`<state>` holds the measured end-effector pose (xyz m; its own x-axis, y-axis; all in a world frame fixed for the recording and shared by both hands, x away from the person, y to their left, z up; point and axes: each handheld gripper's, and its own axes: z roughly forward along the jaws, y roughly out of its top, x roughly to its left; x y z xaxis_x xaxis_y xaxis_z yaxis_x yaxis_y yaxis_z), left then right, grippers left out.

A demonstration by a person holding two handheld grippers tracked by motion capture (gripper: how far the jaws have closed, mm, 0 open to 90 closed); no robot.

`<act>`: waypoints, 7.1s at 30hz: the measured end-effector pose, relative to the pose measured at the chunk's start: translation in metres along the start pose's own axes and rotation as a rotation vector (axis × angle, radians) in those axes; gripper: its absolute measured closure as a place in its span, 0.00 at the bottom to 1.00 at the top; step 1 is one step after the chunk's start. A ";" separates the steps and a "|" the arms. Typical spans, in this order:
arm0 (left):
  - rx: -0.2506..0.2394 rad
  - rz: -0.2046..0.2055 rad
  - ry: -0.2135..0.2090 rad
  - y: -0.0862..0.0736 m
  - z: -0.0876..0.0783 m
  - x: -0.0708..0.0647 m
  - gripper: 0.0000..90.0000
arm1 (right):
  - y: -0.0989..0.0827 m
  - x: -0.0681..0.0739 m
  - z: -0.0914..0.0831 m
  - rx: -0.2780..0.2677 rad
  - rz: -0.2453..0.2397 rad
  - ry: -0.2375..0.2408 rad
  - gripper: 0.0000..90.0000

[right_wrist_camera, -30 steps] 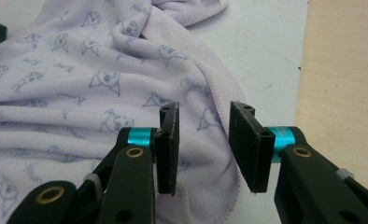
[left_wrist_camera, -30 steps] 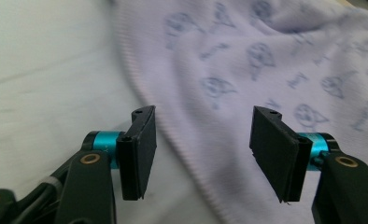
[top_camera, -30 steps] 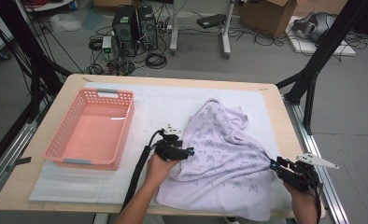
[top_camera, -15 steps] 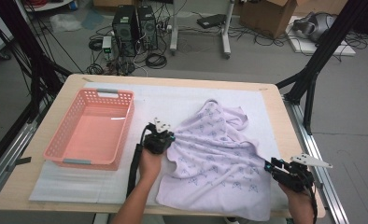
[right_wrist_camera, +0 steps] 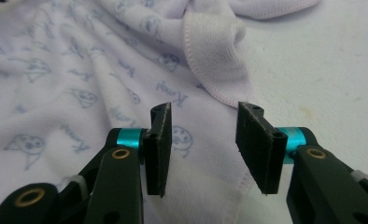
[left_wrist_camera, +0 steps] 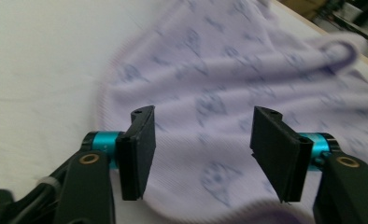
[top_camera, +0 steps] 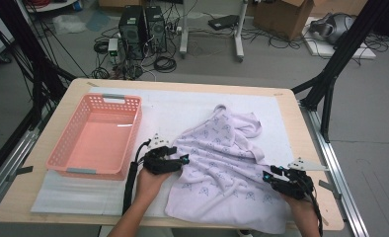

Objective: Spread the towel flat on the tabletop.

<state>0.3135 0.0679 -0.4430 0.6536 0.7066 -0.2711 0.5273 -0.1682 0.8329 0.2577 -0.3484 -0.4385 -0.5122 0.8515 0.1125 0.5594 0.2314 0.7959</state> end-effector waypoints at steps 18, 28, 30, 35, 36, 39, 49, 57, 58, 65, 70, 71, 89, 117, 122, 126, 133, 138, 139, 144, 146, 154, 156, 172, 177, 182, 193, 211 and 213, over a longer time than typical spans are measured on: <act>0.086 0.115 0.229 0.003 0.014 0.000 0.95 | 0.029 0.006 0.054 0.090 -0.111 -0.024 0.97; 0.040 0.045 0.269 0.006 0.010 0.018 0.94 | 0.044 -0.011 0.075 0.005 -0.021 -0.210 0.98; 0.020 0.014 0.230 0.006 0.005 0.017 0.77 | 0.044 -0.010 0.074 0.009 0.000 -0.210 0.92; -0.028 -0.004 0.155 -0.005 -0.019 0.007 0.54 | 0.042 -0.011 0.045 -0.069 0.022 -0.154 0.67; -0.019 0.005 0.145 -0.009 -0.023 0.006 0.53 | 0.040 -0.011 0.037 -0.071 0.024 -0.143 0.66; 0.005 0.005 0.129 -0.022 -0.035 0.004 0.49 | 0.030 -0.012 0.013 -0.080 0.013 -0.113 0.63; -0.046 0.012 0.102 -0.048 -0.075 -0.010 0.47 | -0.018 -0.001 -0.040 -0.040 0.015 -0.073 0.62; -0.056 0.025 0.087 -0.064 -0.091 -0.021 0.48 | -0.033 0.010 -0.052 -0.034 0.037 -0.051 0.62; -0.044 0.025 0.084 -0.066 -0.091 -0.023 0.48 | -0.035 0.013 -0.052 -0.029 0.042 -0.050 0.61; 0.013 0.030 0.096 -0.080 -0.083 -0.033 0.48 | -0.047 0.029 -0.052 0.019 0.018 -0.044 0.61; 0.000 0.133 0.186 -0.087 -0.080 -0.049 0.52 | -0.055 0.033 -0.051 0.068 -0.005 -0.070 0.62; -0.004 0.144 0.200 -0.088 -0.080 -0.050 0.63 | -0.057 0.034 -0.050 0.064 -0.011 -0.077 0.63; 0.021 0.124 0.109 -0.117 -0.125 -0.076 0.96 | -0.063 0.042 -0.070 0.118 -0.032 0.017 0.98; 0.073 0.028 0.092 -0.059 -0.058 -0.036 0.42 | -0.052 0.028 -0.053 0.054 -0.008 -0.100 0.58; 0.098 0.162 0.178 -0.060 -0.055 -0.046 0.61 | -0.048 0.028 -0.040 0.070 -0.016 -0.116 0.59; 0.100 0.115 0.139 -0.065 -0.066 -0.046 0.95 | -0.049 0.031 -0.043 0.077 -0.035 -0.057 0.93; 0.091 0.119 0.097 -0.084 -0.093 -0.052 0.96 | -0.055 0.036 -0.056 0.104 -0.065 0.003 0.96; 0.061 0.131 0.056 -0.101 -0.109 -0.059 0.96 | -0.062 0.042 -0.069 0.129 -0.076 0.056 0.96; 0.062 0.133 0.055 -0.102 -0.110 -0.059 0.95 | -0.064 0.043 -0.070 0.141 -0.072 0.067 0.96; -0.002 0.085 0.073 -0.094 -0.109 -0.052 0.62 | -0.060 0.045 -0.070 0.089 -0.053 0.051 0.76; -0.037 0.068 0.078 -0.088 -0.107 -0.047 0.54 | -0.055 0.044 -0.068 0.050 -0.038 0.019 0.68; 0.015 0.008 0.079 -0.060 -0.072 -0.030 0.48 | -0.042 0.035 -0.040 0.053 -0.030 -0.125 0.59; 0.062 0.025 0.066 -0.058 -0.061 -0.033 0.49 | -0.043 0.034 -0.034 0.072 -0.031 -0.134 0.60; 0.072 0.111 0.054 -0.097 -0.105 -0.058 0.95 | -0.065 0.039 -0.070 0.132 0.005 0.042 0.95; 0.031 0.098 0.034 -0.094 -0.104 -0.060 0.81 | -0.067 0.043 -0.077 0.116 0.008 0.044 0.81; -0.041 0.074 0.053 -0.083 -0.104 -0.049 0.62 | -0.051 0.040 -0.062 0.057 -0.024 -0.005 0.74; -0.084 0.054 0.037 -0.052 -0.085 -0.018 0.58 | -0.004 0.035 -0.008 0.037 -0.102 -0.031 0.76; -0.061 0.020 0.021 -0.037 -0.053 0.005 0.60 | 0.045 0.011 0.067 0.102 -0.197 -0.165 0.95; -0.060 0.014 0.022 -0.038 -0.054 0.006 0.60 | 0.043 0.001 0.059 0.078 -0.140 -0.163 0.94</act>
<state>0.2681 0.1150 -0.4503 0.6484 0.7194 -0.2491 0.4839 -0.1368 0.8644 0.3198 -0.3102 -0.4398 -0.4803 0.8715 -0.0987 0.5417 0.3832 0.7481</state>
